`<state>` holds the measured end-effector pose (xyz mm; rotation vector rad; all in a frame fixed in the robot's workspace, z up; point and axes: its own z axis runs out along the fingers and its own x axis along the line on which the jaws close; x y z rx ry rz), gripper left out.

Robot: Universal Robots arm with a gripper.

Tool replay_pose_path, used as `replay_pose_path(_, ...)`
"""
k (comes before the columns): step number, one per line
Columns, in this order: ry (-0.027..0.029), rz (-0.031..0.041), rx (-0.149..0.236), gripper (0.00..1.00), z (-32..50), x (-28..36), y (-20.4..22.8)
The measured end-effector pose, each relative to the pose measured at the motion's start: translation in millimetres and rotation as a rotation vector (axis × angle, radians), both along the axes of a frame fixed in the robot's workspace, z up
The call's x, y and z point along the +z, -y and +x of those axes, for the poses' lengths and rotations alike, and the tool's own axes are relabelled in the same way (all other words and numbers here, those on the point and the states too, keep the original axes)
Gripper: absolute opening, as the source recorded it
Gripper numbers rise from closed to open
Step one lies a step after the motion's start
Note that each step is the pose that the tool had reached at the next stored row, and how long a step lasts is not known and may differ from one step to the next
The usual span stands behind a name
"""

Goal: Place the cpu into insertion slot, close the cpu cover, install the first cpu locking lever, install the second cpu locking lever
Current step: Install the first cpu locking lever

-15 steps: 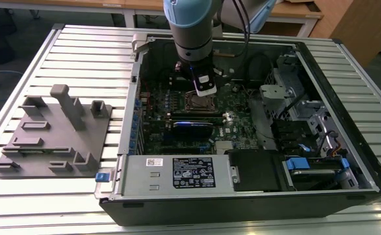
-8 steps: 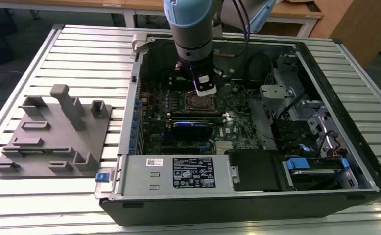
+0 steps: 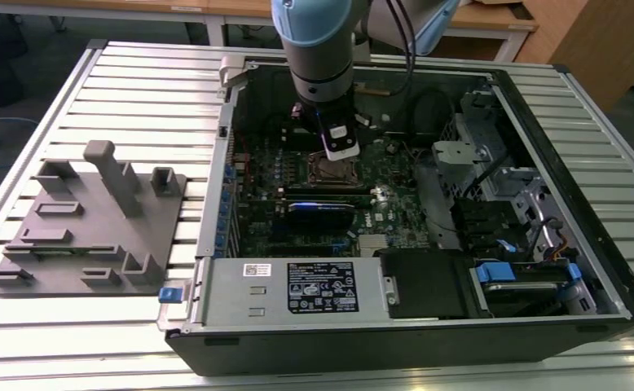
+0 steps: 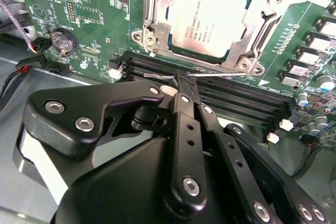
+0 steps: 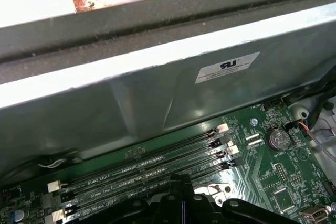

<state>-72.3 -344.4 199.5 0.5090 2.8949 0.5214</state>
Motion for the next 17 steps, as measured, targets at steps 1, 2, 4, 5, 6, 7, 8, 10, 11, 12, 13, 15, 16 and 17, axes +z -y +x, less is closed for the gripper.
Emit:
replay_pose_path(1,0.0,-0.0004,-0.001,0.11,0.0,-0.2,-0.5)
replay_pose_path(2,0.0,-0.0012,-0.003,0.11,0.0,-0.4,-1.1)
replay_pose_path(4,0.0001,-0.0038,-0.005,0.11,0.0,-0.8,-1.6)
replay_pose_path(5,0.0002,-0.0053,-0.007,0.11,0.1,-1.1,-1.7)
replay_pose_path(6,0.0003,-0.007,-0.008,0.11,0.1,-1.3,-1.8)
replay_pose_path(7,0.0001,-0.0092,-0.01,0.11,0.0,-1.6,-1.9)
replay_pose_path(8,0.0,-0.0112,-0.012,0.11,0.0,-1.9,-2.0)
replay_pose_path(10,-0.0001,-0.0167,-0.016,0.11,0.0,-2.5,-2.6)
replay_pose_path(11,-0.0001,-0.0205,-0.018,0.11,0.0,-2.8,-3.2)
replay_pose_path(12,0.0,-0.0246,-0.019,0.11,0.0,-3.1,-4.1)
replay_pose_path(13,0.0,-0.0279,-0.019,0.11,0.0,-3.2,-5.6)
replay_pose_path(15,0.0002,-0.0311,-0.019,0.11,0.1,-3.4,-7.9)
replay_pose_path(16,0.0002,-0.0325,-0.019,0.11,0.1,-3.5,-8.4)
replay_pose_path(17,0.0002,-0.034,-0.019,0.11,0.3,-3.6,-8.5)
